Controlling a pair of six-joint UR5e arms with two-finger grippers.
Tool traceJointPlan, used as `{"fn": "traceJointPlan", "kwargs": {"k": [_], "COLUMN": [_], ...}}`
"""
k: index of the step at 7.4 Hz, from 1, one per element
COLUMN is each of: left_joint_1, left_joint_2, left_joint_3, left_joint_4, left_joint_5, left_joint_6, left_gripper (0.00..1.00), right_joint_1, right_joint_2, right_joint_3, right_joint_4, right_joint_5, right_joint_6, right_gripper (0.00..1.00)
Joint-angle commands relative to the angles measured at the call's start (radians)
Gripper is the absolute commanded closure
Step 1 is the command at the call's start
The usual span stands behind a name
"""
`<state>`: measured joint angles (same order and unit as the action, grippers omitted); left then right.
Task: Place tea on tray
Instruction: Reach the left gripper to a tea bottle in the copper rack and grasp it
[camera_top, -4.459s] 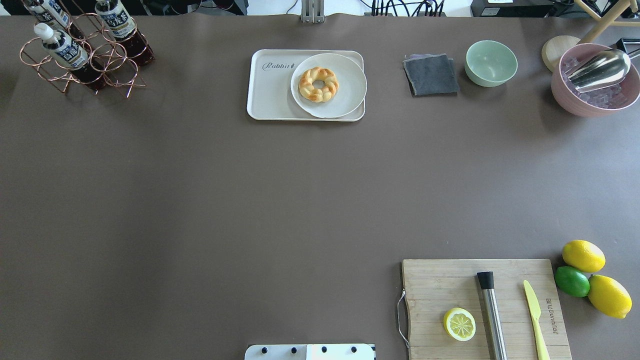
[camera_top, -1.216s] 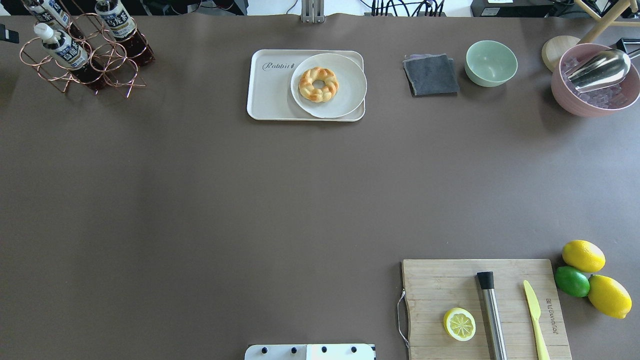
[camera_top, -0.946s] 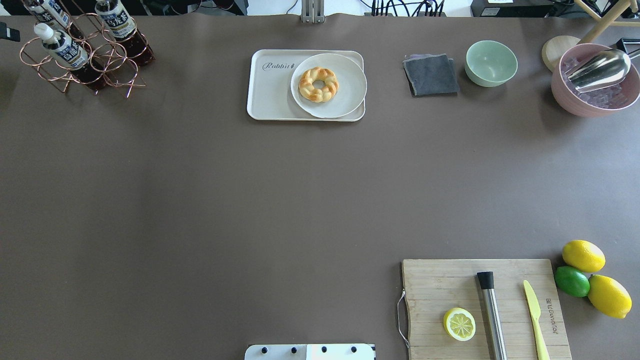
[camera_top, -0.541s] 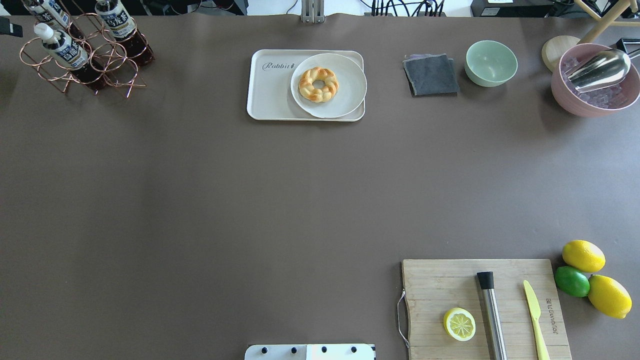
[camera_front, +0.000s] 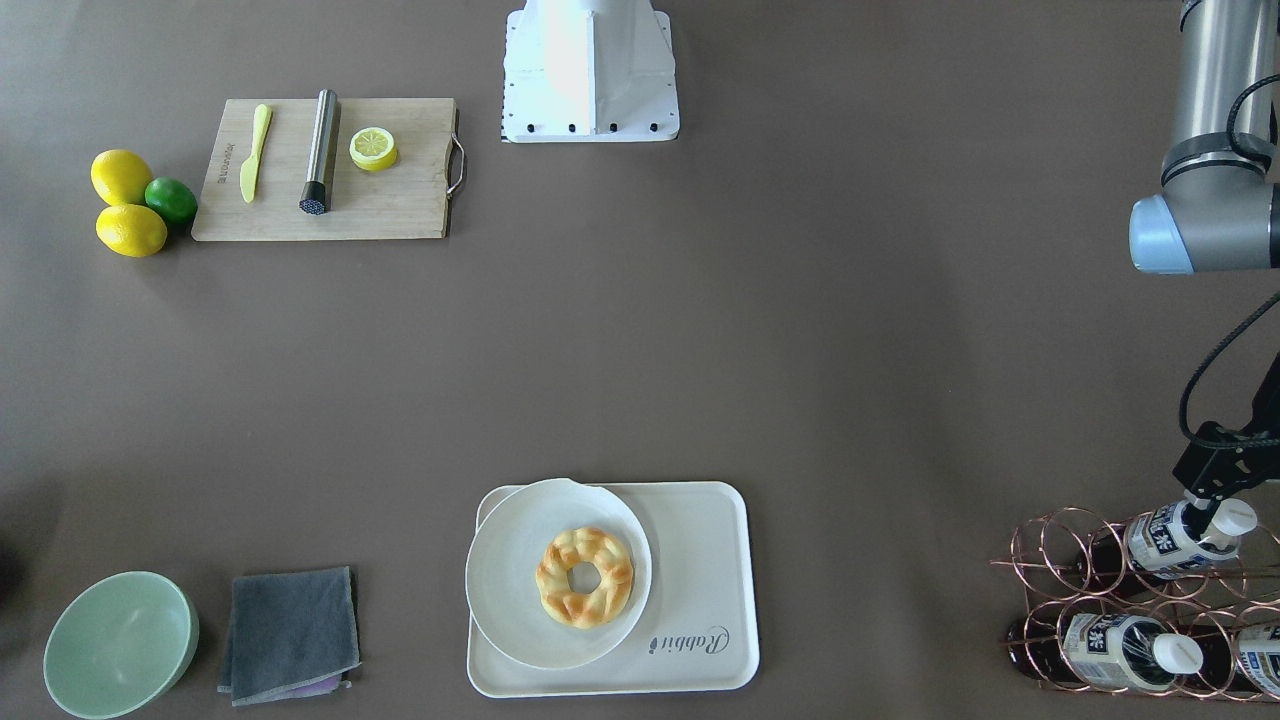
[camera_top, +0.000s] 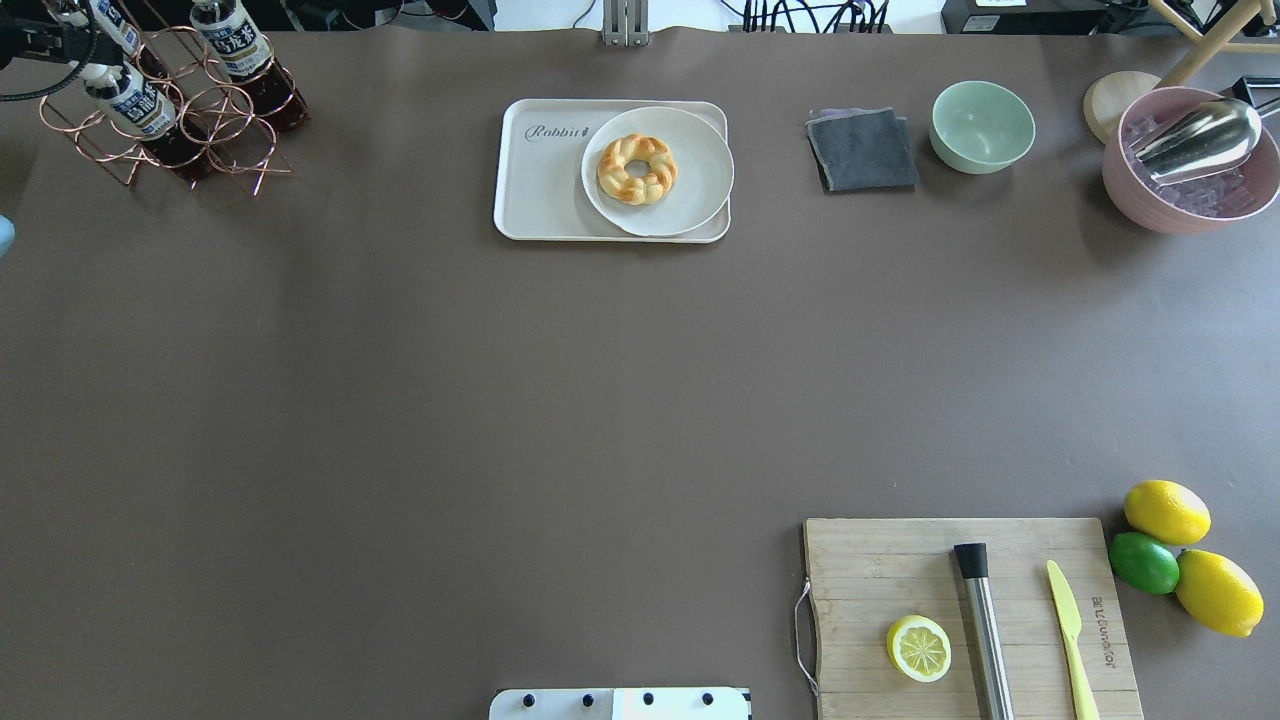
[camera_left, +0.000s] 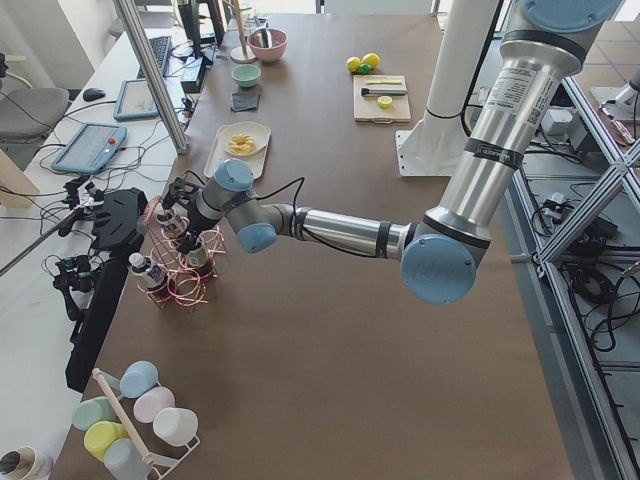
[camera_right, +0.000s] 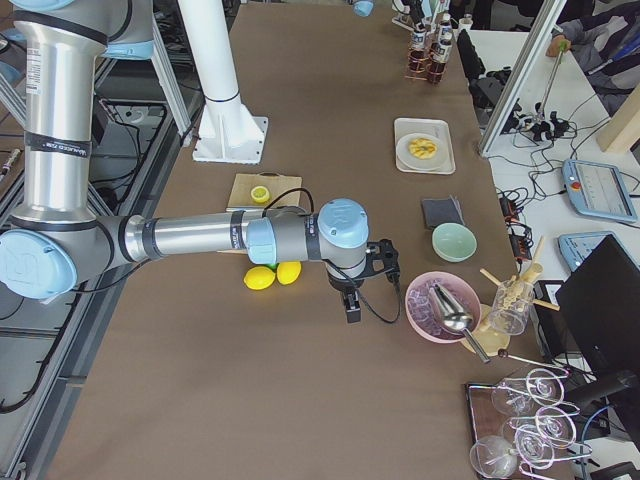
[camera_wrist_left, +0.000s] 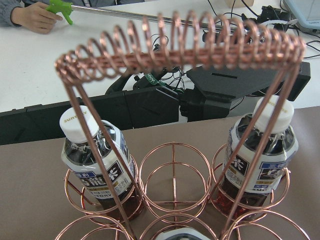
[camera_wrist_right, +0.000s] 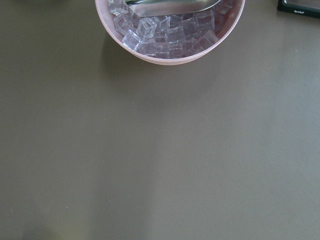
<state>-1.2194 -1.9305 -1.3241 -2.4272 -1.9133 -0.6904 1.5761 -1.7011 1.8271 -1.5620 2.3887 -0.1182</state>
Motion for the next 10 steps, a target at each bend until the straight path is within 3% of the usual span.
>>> {"fn": "traceJointPlan", "kwargs": {"k": [1, 4, 5, 8, 10], "left_joint_1": [0.018, 0.018, 0.015, -0.037, -0.092], "left_joint_2": [-0.007, -0.007, -0.007, -0.031, -0.058], "left_joint_3": [0.034, 0.031, 0.031, 0.026, -0.001], "left_joint_4": [-0.049, -0.049, -0.047, -0.035, 0.037], "left_joint_5": [-0.001, -0.012, -0.019, -0.064, -0.123], "left_joint_6": [-0.047, -0.069, -0.066, -0.064, -0.060], "left_gripper": [0.32, 0.92, 1.00, 1.00, 1.00], "right_joint_1": [-0.001, -0.001, -0.001, -0.001, -0.002], "right_joint_2": [0.000, 0.000, -0.006, -0.006, -0.006], "right_joint_3": [0.001, 0.003, 0.006, 0.009, 0.009], "right_joint_4": [0.002, 0.002, 0.002, 0.002, 0.002], "right_joint_5": [0.000, 0.006, 0.010, 0.010, 0.009], "right_joint_6": [0.003, 0.018, 0.018, 0.029, 0.031], "right_gripper": [0.00, 0.00, 0.00, 0.00, 0.00]}}
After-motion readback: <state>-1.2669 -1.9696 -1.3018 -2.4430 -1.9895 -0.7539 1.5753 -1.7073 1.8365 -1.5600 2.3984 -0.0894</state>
